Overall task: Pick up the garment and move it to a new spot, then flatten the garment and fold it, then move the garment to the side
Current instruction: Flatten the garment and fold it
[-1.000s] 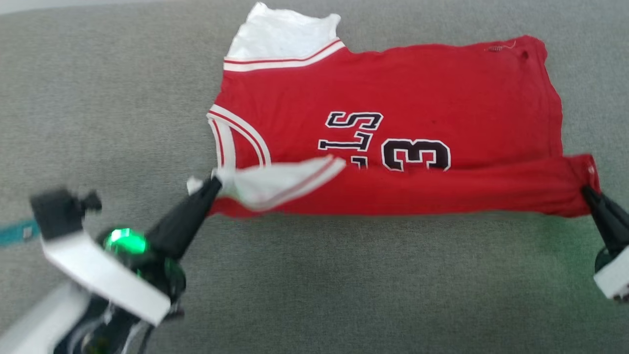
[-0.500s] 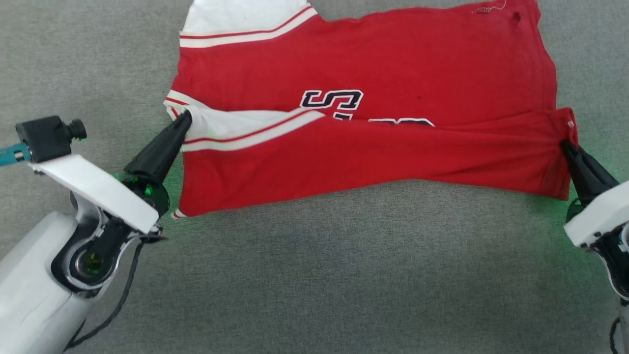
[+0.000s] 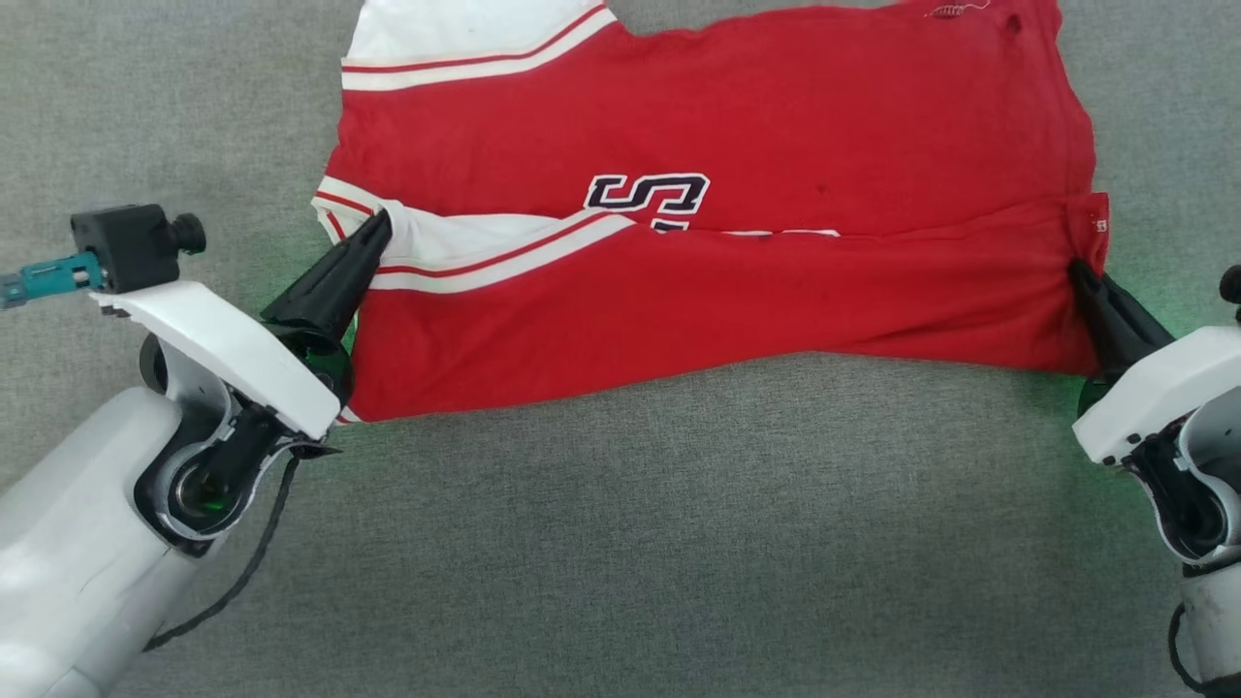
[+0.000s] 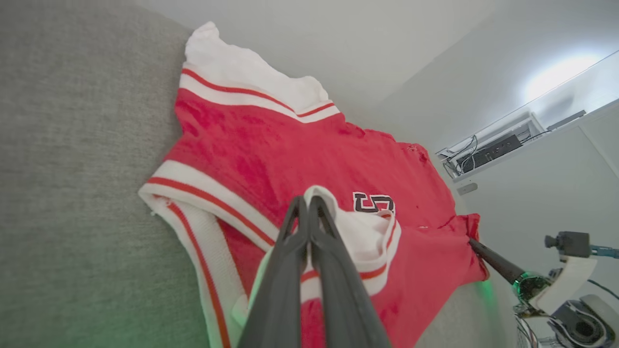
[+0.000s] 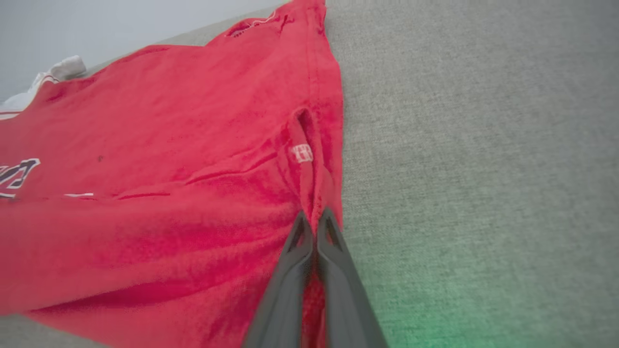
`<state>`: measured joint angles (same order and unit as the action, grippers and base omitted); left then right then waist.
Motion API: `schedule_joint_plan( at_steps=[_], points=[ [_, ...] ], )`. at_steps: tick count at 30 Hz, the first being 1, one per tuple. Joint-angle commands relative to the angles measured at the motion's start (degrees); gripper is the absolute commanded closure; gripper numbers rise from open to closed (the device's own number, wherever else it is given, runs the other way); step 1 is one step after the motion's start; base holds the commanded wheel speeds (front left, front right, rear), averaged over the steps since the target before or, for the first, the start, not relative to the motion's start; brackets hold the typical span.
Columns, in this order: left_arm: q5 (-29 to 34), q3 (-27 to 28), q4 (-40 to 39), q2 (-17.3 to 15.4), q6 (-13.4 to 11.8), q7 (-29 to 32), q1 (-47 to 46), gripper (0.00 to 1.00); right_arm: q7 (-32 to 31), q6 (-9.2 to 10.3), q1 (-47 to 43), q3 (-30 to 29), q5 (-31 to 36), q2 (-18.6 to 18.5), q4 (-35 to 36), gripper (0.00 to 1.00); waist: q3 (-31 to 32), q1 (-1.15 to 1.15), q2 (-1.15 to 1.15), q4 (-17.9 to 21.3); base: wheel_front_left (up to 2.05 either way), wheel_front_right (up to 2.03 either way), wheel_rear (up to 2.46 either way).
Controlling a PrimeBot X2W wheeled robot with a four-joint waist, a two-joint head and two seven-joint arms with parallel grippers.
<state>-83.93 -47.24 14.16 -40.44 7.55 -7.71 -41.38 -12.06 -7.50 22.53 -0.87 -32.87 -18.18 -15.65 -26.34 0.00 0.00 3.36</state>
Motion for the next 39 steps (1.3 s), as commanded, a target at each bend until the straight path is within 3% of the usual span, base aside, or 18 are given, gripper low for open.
schedule_joint_plan(
  at_steps=[1,2,13,18,24,31,35,37,39],
  points=[
    [1.54,-0.76,-0.16,-0.87,-0.15,-0.69,-1.28,0.18,0.61,0.02,0.02,0.24,-0.52,0.12,-0.15,0.05,0.62,0.00,0.00,-0.02,0.00,0.00,0.00],
    [1.69,-1.63,-0.50,-1.26,-0.15,-0.94,-1.68,0.00,0.95,0.02,-0.23,0.24,-0.65,0.01,0.01,0.00,1.01,0.00,0.00,-0.06,0.00,0.00,0.00],
    [12.10,-13.87,-8.02,-12.42,-0.15,-0.45,-9.36,0.00,1.04,0.02,-4.01,-0.59,-0.50,-1.33,5.60,0.00,6.00,0.00,0.00,-0.66,0.00,0.00,0.00],
    [10.77,-20.00,-10.33,-15.83,-0.15,8.16,-10.67,0.00,0.18,0.02,-5.33,-1.11,-0.08,-0.51,7.74,0.00,7.07,0.00,0.00,-0.17,0.00,0.00,0.00],
    [6.28,-23.22,-6.77,-15.97,-0.15,14.79,-9.67,0.00,0.15,0.02,-6.16,-1.13,0.18,0.91,9.27,0.00,6.58,0.00,0.00,1.15,0.00,0.00,0.00],
    [2.27,-24.54,-0.15,-14.10,-0.15,19.99,-8.17,0.00,-0.18,0.02,-6.25,-1.21,0.29,1.23,10.33,0.00,5.54,0.00,0.00,2.89,0.00,0.00,0.00],
    [-0.94,-25.72,1.16,-12.45,-0.15,26.20,-6.79,0.00,-0.24,0.02,-6.13,-1.35,0.31,1.34,10.65,0.00,5.04,0.00,0.00,3.75,0.00,0.00,0.00],
    [-2.05,-26.08,0.88,-11.92,-0.15,28.22,-6.54,0.50,-0.48,0.02,-6.28,-1.29,0.40,1.26,10.69,0.00,4.90,0.00,0.00,3.99,0.00,0.00,0.00],
    [-2.53,-26.35,0.63,-11.34,-0.14,29.53,-6.54,0.71,-0.61,0.02,-6.35,-1.12,0.49,1.19,10.77,0.00,4.78,0.00,0.00,4.20,0.00,0.00,0.00]
  ],
)
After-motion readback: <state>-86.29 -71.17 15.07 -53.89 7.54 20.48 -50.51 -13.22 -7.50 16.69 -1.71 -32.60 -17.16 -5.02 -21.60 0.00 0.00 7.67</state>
